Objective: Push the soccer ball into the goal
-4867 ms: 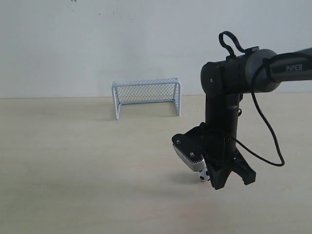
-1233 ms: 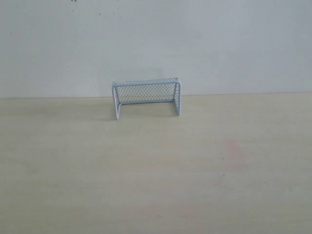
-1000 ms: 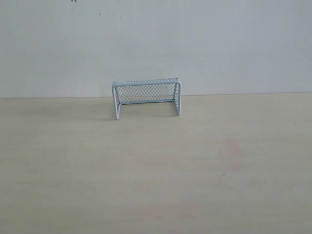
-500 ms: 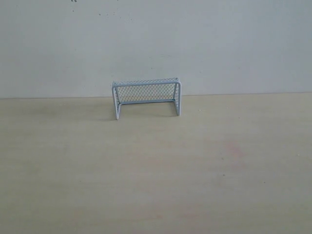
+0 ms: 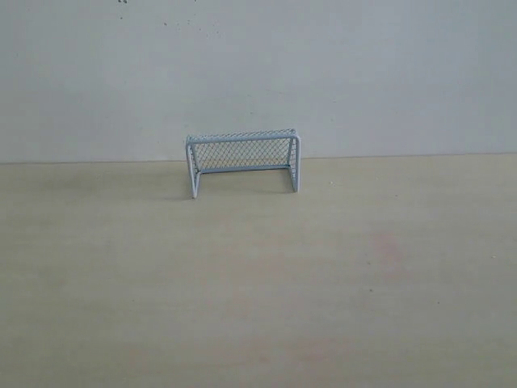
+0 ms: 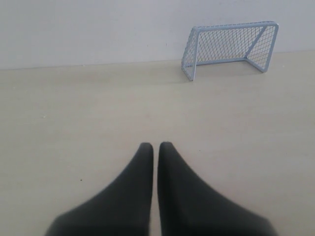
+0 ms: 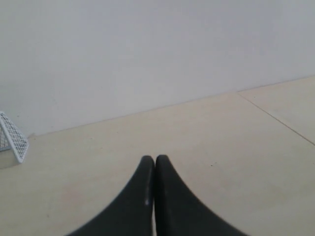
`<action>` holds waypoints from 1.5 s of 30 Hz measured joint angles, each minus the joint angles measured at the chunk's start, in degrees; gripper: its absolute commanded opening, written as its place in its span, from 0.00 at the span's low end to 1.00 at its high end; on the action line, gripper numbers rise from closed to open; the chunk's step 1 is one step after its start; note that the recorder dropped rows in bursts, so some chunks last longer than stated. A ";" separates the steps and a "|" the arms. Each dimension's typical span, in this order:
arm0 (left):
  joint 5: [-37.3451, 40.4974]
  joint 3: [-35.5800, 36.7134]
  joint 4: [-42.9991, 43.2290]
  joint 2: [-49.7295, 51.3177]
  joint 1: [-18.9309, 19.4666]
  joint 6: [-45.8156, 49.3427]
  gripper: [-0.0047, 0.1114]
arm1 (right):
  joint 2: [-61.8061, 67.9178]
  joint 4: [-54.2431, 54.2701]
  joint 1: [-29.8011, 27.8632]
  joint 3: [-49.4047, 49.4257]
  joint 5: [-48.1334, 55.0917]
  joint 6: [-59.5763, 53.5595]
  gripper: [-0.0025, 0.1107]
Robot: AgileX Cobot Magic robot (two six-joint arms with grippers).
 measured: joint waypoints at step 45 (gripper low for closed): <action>0.00 0.00 0.00 0.00 0.00 0.00 0.08 | -9.65 2.56 5.90 0.29 20.37 -9.65 0.02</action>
